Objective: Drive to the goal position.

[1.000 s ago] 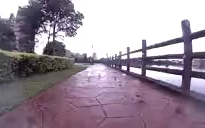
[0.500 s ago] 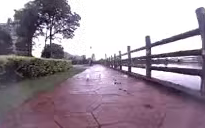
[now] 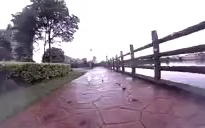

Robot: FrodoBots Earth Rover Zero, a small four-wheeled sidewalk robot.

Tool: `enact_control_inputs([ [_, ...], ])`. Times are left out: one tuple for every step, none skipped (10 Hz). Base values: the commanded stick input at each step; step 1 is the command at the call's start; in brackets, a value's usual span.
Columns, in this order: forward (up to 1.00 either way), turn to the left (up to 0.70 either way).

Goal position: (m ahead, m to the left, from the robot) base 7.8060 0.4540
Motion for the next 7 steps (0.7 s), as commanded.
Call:
enact_control_inputs([
  [1.00,-0.01],
  [1.00,-0.01],
  [1.00,-0.01],
  [1.00,-0.01],
  [1.00,-0.01],
  [1.00,-0.01],
  [1.00,-0.01],
])
